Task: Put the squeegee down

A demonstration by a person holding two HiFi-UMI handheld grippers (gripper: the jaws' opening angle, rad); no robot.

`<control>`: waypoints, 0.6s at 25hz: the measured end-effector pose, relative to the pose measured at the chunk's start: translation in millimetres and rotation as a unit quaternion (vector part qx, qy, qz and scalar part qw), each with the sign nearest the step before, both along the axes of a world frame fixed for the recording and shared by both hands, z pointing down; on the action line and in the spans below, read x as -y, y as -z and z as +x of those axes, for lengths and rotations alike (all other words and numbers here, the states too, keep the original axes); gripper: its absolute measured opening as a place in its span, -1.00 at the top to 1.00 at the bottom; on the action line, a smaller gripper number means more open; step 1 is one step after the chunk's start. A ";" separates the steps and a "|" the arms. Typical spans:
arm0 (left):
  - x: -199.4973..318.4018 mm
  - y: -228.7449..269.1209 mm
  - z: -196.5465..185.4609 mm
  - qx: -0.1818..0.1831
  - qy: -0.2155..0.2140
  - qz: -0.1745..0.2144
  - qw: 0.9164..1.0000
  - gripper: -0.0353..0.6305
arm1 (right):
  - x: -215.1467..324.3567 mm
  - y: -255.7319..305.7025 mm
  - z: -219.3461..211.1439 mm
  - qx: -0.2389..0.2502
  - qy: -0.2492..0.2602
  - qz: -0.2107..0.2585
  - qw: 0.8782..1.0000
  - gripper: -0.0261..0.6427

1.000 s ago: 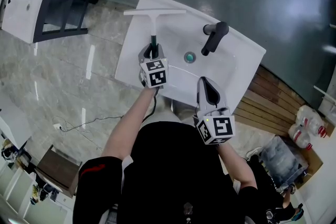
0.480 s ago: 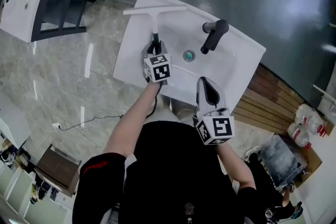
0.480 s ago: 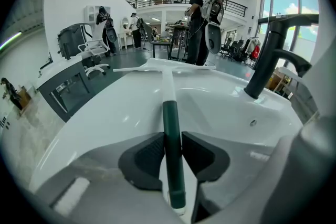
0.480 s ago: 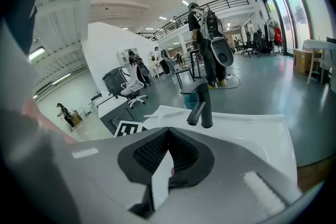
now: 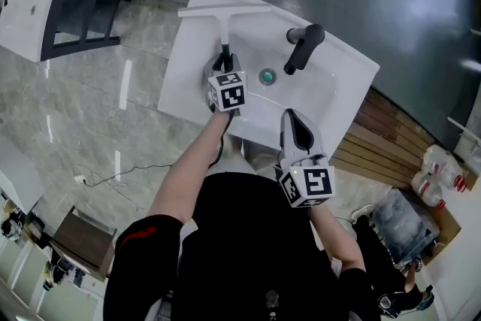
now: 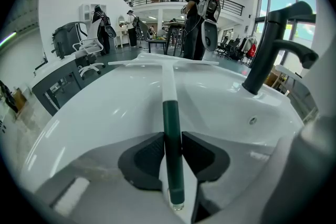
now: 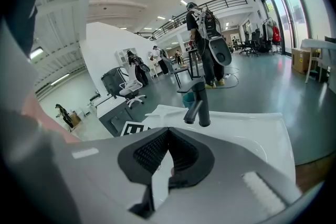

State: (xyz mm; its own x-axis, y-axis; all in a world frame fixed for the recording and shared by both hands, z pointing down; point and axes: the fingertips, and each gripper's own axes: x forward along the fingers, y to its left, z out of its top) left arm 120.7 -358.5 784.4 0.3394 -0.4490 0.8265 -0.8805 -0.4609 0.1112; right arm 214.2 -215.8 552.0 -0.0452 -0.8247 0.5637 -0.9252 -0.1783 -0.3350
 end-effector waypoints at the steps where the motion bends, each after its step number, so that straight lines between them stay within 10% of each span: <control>1: 0.1 -0.8 1.8 0.000 -0.002 0.000 1.000 0.55 | -0.3 -0.3 0.3 0.000 0.000 0.000 1.000 0.92; 15: 2.5 -6.9 8.7 -0.008 -0.027 -0.007 1.000 0.44 | -7.1 -3.8 3.8 0.002 -0.006 -0.005 1.000 0.92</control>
